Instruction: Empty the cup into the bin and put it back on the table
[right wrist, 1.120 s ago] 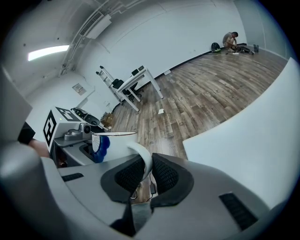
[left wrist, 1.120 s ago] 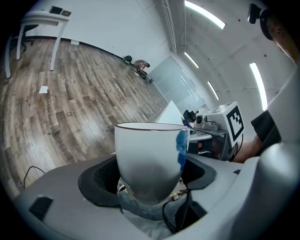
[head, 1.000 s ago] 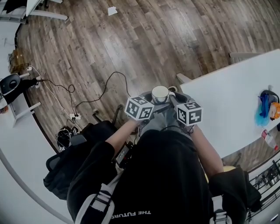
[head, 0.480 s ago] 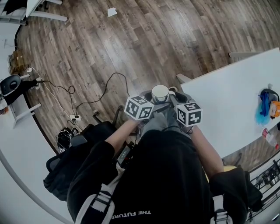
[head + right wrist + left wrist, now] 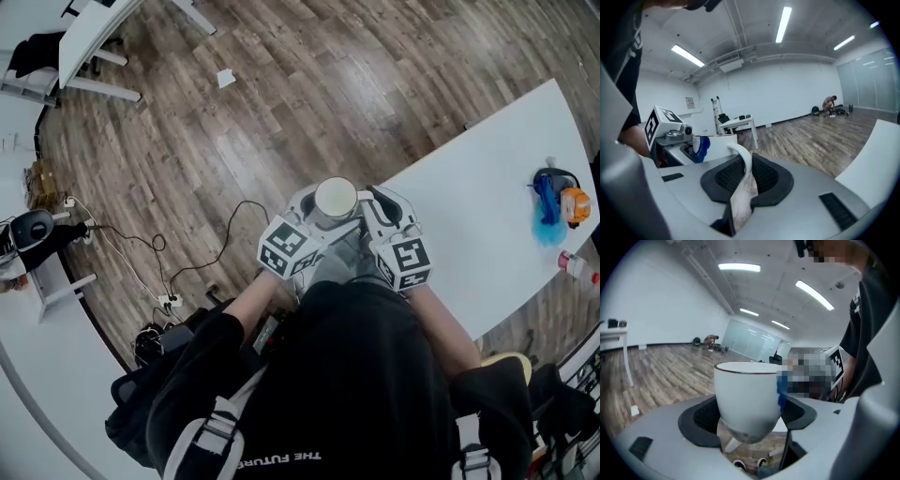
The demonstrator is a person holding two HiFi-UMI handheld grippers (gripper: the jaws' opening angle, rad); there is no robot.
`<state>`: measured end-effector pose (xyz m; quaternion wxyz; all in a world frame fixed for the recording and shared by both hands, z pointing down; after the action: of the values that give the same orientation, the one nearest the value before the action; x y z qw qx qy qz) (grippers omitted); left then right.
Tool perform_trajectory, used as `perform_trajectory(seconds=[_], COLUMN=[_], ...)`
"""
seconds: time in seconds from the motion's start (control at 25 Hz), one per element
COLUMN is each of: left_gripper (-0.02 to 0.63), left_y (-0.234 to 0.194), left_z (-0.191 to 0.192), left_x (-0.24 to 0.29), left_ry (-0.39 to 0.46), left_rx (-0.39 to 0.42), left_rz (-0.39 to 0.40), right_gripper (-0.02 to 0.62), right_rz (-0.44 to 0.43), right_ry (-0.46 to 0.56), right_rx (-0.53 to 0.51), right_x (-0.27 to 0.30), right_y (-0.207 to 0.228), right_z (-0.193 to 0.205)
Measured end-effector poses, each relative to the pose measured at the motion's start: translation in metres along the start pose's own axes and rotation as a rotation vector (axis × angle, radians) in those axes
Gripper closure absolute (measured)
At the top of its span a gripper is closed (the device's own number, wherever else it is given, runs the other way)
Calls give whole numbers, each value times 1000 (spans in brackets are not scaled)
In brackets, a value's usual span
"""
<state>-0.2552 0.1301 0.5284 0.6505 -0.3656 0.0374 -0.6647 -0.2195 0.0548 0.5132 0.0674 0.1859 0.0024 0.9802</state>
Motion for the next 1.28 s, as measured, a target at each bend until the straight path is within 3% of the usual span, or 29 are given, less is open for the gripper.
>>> perform_trajectory(seconds=[0.08, 0.2, 0.56, 0.96, 1.12, 1.28], left_gripper=[215, 215, 215, 215, 215, 215], left_y=[20, 54, 148, 301, 332, 336], left_z=[-27, -48, -50, 14, 49, 88], left_x=[-6, -4, 82, 197, 223, 247], left_ry=[61, 90, -33, -211, -262, -316], left_rx=[114, 216, 347, 555, 618, 656], left_rz=[31, 79, 336, 747, 839, 867], right_gripper=[538, 538, 538, 538, 537, 537], right_rz=[50, 121, 449, 880, 949, 964], right_ry=[98, 164, 164, 93, 31, -34], right_rx=[-35, -43, -6, 99, 119, 136], right_x=[-19, -53, -167, -345, -383, -395], right_y=[5, 14, 71, 108, 107, 106], right_z=[-27, -47, -22, 61, 97, 138])
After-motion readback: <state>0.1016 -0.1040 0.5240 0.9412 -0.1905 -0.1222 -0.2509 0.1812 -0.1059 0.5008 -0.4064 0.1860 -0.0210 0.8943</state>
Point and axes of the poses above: the fingertips, and each gripper's own axes: x forward along the fingers, y to its right, z out of its underside, the point moved 4 cm from there along -x, backward along the fingers, and after that the axes turned 12 degrees about -x, right-handed, at the moved point
